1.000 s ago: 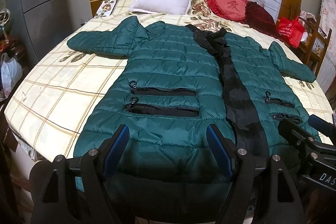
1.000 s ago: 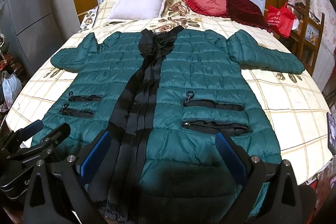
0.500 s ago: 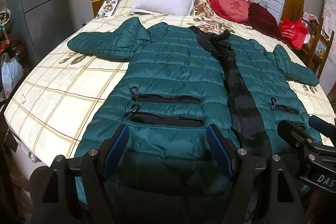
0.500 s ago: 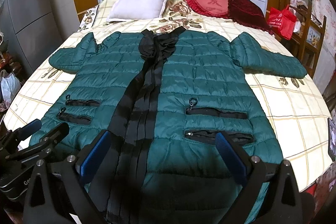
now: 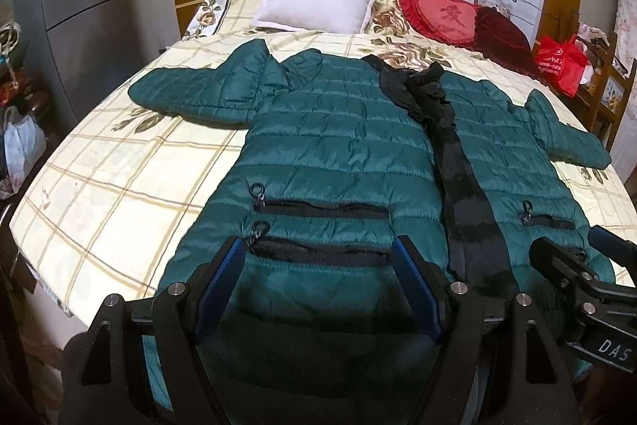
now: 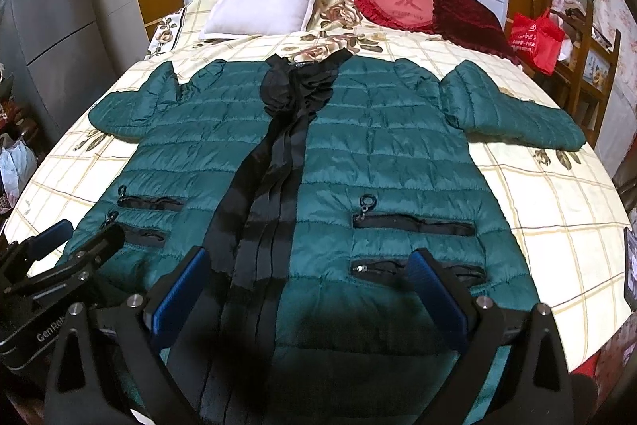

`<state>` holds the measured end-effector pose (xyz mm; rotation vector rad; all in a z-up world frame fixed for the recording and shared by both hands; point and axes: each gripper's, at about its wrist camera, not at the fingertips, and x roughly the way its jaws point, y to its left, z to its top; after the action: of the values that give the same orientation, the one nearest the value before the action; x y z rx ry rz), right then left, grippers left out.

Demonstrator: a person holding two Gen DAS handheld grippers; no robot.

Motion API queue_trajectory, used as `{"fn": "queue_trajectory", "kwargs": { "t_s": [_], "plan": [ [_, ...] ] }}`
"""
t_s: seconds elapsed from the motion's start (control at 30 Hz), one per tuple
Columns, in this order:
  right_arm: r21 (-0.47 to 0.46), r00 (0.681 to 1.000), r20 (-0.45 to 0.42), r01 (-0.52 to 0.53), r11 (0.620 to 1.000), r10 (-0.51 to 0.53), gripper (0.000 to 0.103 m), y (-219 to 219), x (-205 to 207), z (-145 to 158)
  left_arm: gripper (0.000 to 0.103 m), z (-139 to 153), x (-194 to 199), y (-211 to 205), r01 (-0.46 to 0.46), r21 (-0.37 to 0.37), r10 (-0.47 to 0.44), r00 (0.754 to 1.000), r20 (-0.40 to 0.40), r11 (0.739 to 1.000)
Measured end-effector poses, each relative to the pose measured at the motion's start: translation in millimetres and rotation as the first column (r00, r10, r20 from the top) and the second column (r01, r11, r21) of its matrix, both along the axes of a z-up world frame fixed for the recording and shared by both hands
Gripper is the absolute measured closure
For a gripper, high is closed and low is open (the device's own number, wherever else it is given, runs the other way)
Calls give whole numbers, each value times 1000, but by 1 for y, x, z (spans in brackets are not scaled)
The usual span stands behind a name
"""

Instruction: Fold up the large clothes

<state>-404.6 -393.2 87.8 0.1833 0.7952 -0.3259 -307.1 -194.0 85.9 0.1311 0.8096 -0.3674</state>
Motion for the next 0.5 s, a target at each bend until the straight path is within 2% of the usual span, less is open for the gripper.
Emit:
{"fn": "queue_trajectory", "kwargs": {
  "t_s": [0.5],
  "plan": [
    [-34, 1000, 14, 14, 999, -14, 2, -24, 37, 7, 36, 3, 36, -18, -2, 11, 2, 1000, -6, 1000]
  ]
}}
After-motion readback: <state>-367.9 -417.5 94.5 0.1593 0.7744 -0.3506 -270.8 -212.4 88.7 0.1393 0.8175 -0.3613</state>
